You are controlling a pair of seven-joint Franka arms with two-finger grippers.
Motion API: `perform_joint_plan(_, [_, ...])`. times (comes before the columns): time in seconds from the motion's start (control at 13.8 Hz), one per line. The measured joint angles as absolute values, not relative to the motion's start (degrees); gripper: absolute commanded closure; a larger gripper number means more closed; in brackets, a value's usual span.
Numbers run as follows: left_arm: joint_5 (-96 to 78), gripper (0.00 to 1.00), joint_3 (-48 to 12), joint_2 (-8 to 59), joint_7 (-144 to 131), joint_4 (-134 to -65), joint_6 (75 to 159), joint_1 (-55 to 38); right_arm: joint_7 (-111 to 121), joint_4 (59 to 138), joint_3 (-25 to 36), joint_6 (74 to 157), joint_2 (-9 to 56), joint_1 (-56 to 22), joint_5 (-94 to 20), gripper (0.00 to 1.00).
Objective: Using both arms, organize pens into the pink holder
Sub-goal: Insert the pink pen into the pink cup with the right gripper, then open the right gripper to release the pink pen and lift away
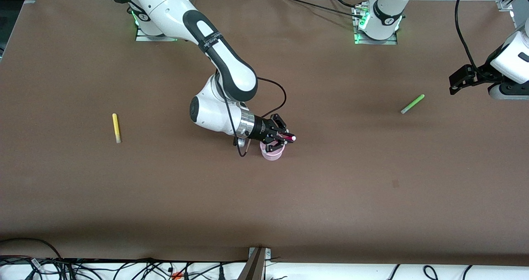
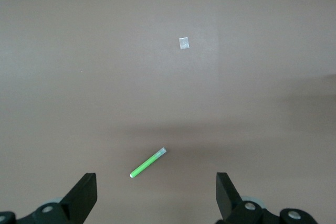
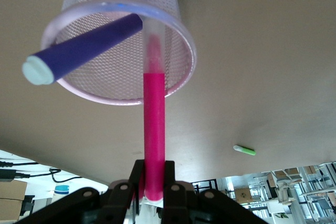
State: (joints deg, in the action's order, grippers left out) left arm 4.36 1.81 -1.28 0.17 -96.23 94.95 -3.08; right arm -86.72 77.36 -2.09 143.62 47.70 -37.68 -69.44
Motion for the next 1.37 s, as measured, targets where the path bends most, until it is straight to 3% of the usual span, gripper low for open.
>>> perform_joint_plan(1.01, [4.4, 0.0, 0.0, 2.9, -1.4, -91.9, 99.1, -4.4, -84.8, 77.7, -1.6, 143.0, 48.8, -35.4, -69.4, 0.86])
perform_joint_plan(1.08, [4.4, 0.0, 0.2, 3.0, -1.4, -91.9, 99.1, -4.2, -84.7, 77.7, -1.6, 143.0, 49.1, -35.4, -69.4, 0.79])
perform_joint_plan(1.23, [4.4, 0.0, 0.3, 3.0, -1.4, -91.9, 99.1, -4.0, -84.6, 77.7, -1.7, 143.0, 49.2, -35.4, -69.4, 0.51])
perform_joint_plan(1.37, [4.4, 0.0, 0.2, 3.1, -1.4, -91.9, 99.1, -4.0, -84.6, 77.6, -1.7, 143.0, 49.2, -35.4, -69.4, 0.34])
